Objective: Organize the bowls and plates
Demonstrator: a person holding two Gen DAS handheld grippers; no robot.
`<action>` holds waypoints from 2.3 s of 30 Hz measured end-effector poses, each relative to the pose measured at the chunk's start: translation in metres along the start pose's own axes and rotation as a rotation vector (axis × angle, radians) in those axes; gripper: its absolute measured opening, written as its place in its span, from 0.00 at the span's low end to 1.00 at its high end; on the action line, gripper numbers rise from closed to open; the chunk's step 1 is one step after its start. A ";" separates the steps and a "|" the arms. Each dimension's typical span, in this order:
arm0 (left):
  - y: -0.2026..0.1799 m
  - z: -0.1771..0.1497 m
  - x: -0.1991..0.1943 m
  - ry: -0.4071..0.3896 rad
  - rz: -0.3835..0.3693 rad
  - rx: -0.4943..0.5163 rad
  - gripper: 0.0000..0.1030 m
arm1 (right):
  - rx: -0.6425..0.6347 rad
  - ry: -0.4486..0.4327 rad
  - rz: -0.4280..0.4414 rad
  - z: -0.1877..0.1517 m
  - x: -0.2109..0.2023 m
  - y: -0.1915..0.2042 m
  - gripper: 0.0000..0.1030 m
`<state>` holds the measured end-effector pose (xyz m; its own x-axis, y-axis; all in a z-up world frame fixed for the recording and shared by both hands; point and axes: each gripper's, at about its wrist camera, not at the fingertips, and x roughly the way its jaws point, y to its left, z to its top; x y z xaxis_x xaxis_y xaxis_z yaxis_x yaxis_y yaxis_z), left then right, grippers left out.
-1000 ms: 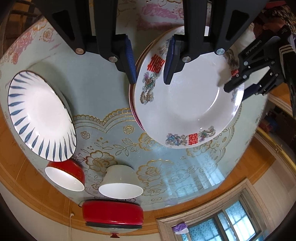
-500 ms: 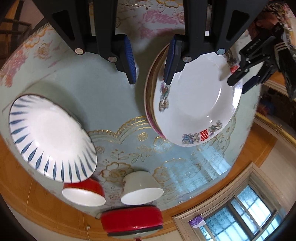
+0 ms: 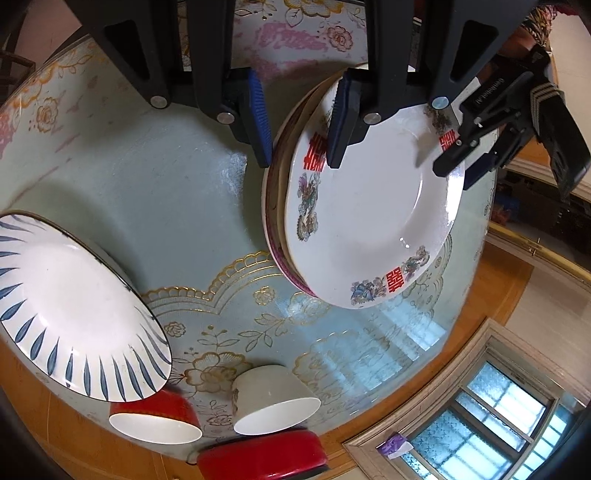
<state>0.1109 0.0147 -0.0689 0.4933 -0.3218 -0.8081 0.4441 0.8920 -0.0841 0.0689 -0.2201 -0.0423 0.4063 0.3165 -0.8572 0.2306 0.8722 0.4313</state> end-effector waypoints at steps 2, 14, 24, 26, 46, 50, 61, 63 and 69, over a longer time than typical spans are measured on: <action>0.001 0.004 -0.002 -0.005 -0.003 -0.013 0.69 | 0.003 -0.004 -0.003 0.002 -0.001 0.000 0.29; -0.002 0.018 -0.010 -0.026 -0.071 -0.029 0.77 | 0.029 -0.086 -0.064 -0.010 -0.034 -0.004 0.29; -0.053 0.061 -0.028 -0.087 -0.082 -0.043 0.85 | -0.038 -0.270 -0.119 0.023 -0.102 -0.049 0.33; -0.074 0.075 -0.027 -0.098 -0.112 -0.061 0.87 | -0.052 -0.288 -0.147 0.039 -0.115 -0.065 0.35; -0.246 0.118 0.087 0.062 -0.066 0.001 0.78 | -0.036 -0.126 -0.114 0.121 -0.109 -0.214 0.37; -0.250 0.115 0.102 0.098 -0.061 -0.007 0.69 | -0.034 -0.079 -0.072 0.126 -0.094 -0.217 0.37; -0.263 0.104 0.123 0.161 -0.094 -0.002 0.22 | -0.065 -0.032 -0.057 0.128 -0.077 -0.221 0.17; -0.263 0.103 0.121 0.155 -0.090 -0.002 0.21 | -0.084 -0.031 -0.072 0.127 -0.076 -0.220 0.15; -0.254 0.094 0.111 0.155 -0.068 -0.029 0.20 | -0.106 -0.009 -0.052 0.123 -0.074 -0.213 0.15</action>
<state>0.1234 -0.2780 -0.0826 0.3406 -0.3308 -0.8801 0.4495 0.8795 -0.1566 0.0987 -0.4752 -0.0358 0.4039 0.2669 -0.8750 0.1572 0.9220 0.3539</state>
